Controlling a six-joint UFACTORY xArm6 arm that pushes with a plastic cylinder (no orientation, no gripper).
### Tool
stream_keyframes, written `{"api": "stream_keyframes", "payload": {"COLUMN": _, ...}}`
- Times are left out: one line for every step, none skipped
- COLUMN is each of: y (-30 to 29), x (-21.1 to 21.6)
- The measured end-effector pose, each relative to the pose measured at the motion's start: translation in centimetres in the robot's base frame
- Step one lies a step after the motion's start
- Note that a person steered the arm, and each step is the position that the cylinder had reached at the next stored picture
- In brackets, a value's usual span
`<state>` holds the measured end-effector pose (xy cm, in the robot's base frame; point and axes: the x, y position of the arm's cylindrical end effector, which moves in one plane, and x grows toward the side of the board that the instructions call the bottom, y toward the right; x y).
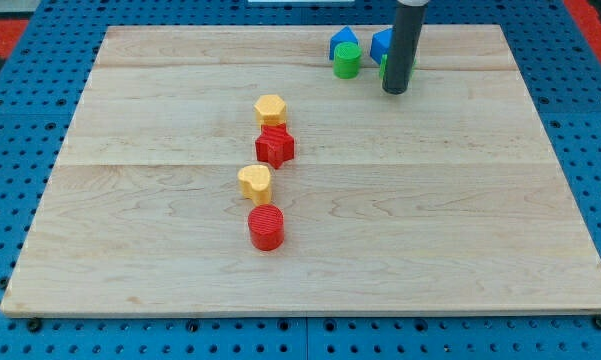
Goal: Slightly push the red star towards the left
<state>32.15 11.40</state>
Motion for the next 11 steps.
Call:
{"api": "stream_keyframes", "payload": {"y": -2.5, "x": 2.6}}
{"api": "stream_keyframes", "payload": {"y": -2.9, "x": 2.7}}
{"api": "stream_keyframes", "payload": {"y": -3.8, "x": 2.7}}
{"api": "stream_keyframes", "payload": {"y": -4.4, "x": 2.7}}
{"api": "stream_keyframes", "payload": {"y": -7.2, "x": 2.7}}
{"api": "stream_keyframes", "payload": {"y": -9.2, "x": 2.7}}
{"api": "stream_keyframes", "payload": {"y": -9.6, "x": 2.7}}
{"api": "stream_keyframes", "payload": {"y": -9.6, "x": 2.7}}
{"api": "stream_keyframes", "payload": {"y": -9.6, "x": 2.7}}
{"api": "stream_keyframes", "payload": {"y": -7.9, "x": 4.8}}
{"api": "stream_keyframes", "payload": {"y": -7.6, "x": 9.5}}
